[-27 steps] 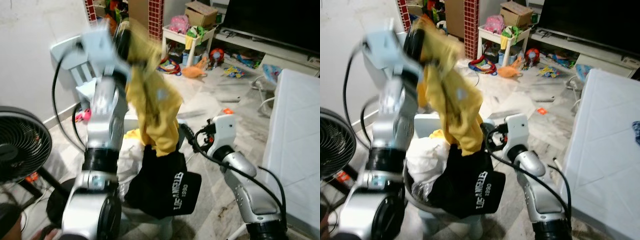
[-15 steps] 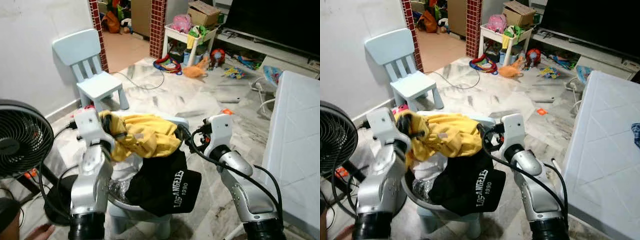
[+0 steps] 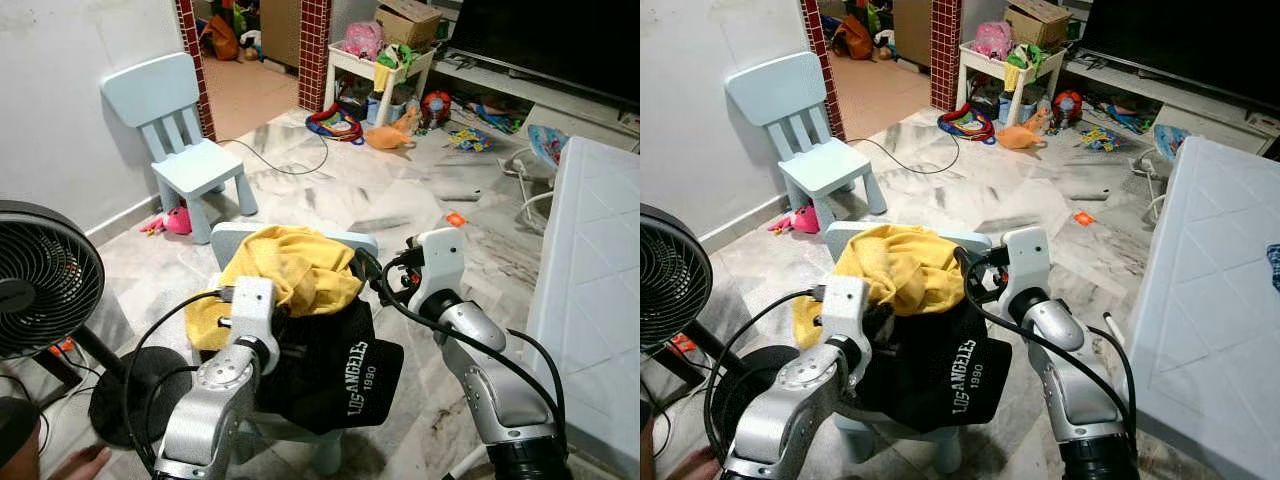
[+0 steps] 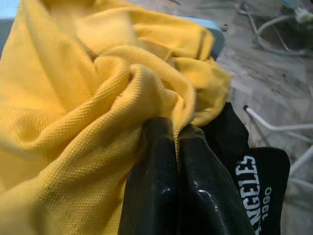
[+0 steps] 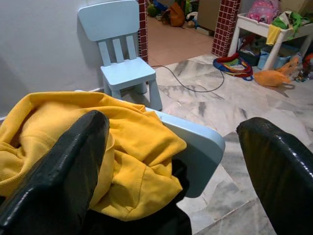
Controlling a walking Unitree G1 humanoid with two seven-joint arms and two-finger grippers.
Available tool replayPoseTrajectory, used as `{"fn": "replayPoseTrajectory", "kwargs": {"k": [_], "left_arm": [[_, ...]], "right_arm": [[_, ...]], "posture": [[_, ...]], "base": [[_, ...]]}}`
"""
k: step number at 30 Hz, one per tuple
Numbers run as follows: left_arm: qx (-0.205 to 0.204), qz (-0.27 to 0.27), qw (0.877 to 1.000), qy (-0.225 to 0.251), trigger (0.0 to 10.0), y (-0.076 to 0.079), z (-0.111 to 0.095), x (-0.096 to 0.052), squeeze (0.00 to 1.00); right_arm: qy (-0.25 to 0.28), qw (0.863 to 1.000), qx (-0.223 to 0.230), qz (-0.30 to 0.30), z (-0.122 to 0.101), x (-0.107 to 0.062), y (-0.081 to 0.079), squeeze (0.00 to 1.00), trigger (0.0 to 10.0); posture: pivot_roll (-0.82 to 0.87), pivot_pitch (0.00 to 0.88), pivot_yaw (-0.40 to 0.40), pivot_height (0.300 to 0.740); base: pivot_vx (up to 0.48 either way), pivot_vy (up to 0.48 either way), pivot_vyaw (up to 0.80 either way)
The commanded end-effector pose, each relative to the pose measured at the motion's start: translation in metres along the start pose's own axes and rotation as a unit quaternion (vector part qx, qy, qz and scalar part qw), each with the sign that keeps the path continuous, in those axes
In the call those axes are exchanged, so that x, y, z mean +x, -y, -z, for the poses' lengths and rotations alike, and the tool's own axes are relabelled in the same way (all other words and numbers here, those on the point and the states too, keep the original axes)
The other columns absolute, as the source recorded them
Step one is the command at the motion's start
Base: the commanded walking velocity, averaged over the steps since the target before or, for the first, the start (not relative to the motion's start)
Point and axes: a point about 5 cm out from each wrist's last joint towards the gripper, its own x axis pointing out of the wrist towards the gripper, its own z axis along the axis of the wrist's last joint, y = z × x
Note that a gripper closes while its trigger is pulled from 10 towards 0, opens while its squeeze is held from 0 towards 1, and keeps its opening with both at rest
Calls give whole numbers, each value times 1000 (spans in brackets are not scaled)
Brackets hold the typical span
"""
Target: Hang hanger
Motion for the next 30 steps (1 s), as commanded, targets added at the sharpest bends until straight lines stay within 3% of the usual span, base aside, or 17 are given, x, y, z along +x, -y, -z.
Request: {"fn": "replayPoseTrajectory", "kwargs": {"k": [1,4,5,6,7,8,9,16,20,23,27,30], "left_arm": [[23,10,1000,7,1216,3,-3,-3,0],[40,6,999,5,1490,2,-2,-6,0],[44,2,999,1,2941,1,0,-8,0],[48,-5,999,-2,3333,-2,2,-10,0],[53,-9,999,-6,4745,-4,4,-13,0],[49,-7,999,-11,10000,-5,6,-17,0],[61,-29,998,-15,10000,-11,9,-24,1000],[89,-43,994,-47,10000,-17,21,-47,1000],[134,-45,989,-51,10000,-21,25,-60,1000],[170,-52,984,1,10000,-20,11,-61,1000],[129,-112,980,104,10000,-28,-27,-58,1000],[128,-135,976,113,10000,-39,-37,-52,1000]], "right_arm": [[-1,1000,-5,2,-1,0,2,0,10000],[-2,1000,-8,2,-1,0,3,0,10000],[-3,1000,-9,2,-1,1,4,0,10000],[-3,1000,-9,2,-1,1,4,0,10000],[-3,1000,-10,2,-1,1,5,0,10000],[-4,1000,-12,3,-2,1,6,0,10000],[-7,1000,-16,5,-1,0,8,0,10000],[-17,1000,-24,4,2,0,11,0,10000],[-18,1000,-24,0,2,4,9,0,10000],[-17,1000,-24,-3,2,6,8,0,10000],[-16,1000,-24,-4,1,7,8,0,10000],[-15,1000,-23,-3,1,7,8,0,10000]], "posture": [[27,58,-57,740],[26,55,-57,740],[26,55,-57,740],[27,55,-56,740],[27,55,-56,740],[27,55,-56,740],[30,55,-56,740],[34,55,-58,740],[47,52,-66,740],[51,50,-70,740],[48,45,-70,740],[44,43,-70,740]], "base": [[0,0,0],[0,0,0],[0,0,0],[0,0,0],[0,0,0],[0,0,0],[0,0,0],[0,0,0],[0,0,0],[0,0,0],[0,0,0],[0,0,0]]}}
